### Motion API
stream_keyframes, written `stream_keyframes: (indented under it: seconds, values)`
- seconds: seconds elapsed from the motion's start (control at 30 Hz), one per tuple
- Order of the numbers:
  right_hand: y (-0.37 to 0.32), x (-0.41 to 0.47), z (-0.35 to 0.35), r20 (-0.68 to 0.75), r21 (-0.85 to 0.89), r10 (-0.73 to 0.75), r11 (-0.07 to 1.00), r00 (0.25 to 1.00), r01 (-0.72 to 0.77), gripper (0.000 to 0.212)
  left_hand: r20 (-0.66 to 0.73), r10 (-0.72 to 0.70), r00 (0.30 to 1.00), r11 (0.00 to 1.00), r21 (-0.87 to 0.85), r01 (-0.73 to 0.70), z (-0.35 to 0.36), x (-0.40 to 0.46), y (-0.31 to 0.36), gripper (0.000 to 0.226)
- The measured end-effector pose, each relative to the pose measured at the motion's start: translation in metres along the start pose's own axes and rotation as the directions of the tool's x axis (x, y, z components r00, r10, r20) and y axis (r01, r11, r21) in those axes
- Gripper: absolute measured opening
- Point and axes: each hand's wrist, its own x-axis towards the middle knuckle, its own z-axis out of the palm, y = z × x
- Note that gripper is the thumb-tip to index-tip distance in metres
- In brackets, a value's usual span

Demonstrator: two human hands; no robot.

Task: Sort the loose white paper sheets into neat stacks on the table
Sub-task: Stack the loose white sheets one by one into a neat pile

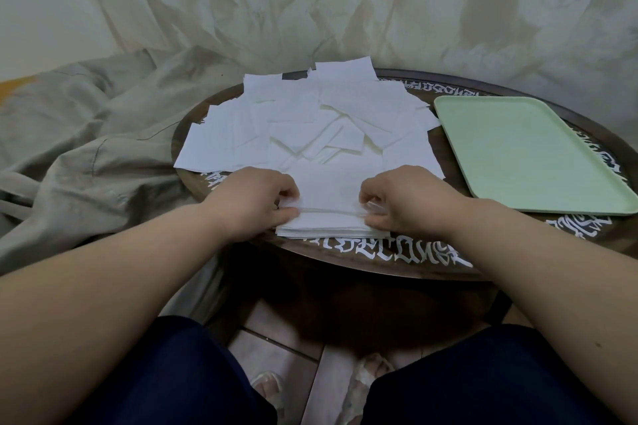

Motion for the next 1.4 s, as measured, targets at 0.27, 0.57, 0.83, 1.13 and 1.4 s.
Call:
stream_keyframes:
  seconds: [0.27,0.57,0.83,1.13,1.4]
  values:
    - [-0.004,0.000,0.003,-0.073,-0.081,0.023,0.996,0.997,-0.029,0.018,-0.030,0.040,0.999,0.998,0.038,-0.039,0.005,0.002,0.000,0.027]
    - [0.000,-0.003,0.005,-0.161,0.222,0.173,0.966,0.972,-0.135,0.014,-0.046,0.023,0.999,0.999,0.040,-0.021,0.006,0.004,0.005,0.028]
    - [0.001,-0.005,0.001,-0.127,0.056,0.037,0.998,0.991,-0.031,0.017,-0.239,0.084,0.967,0.996,0.029,-0.079,0.002,0.002,0.000,0.020]
    - [0.000,-0.012,0.000,-0.156,0.106,0.020,0.994,0.988,-0.003,0.014,-0.151,0.190,0.970,0.981,-0.014,-0.194,-0.004,-0.013,-0.006,0.010]
    - [-0.002,-0.013,-0.002,-0.067,0.086,-0.012,0.996,0.998,0.018,0.012,-0.012,0.174,0.985,0.985,-0.007,-0.174,-0.004,-0.016,-0.004,0.019]
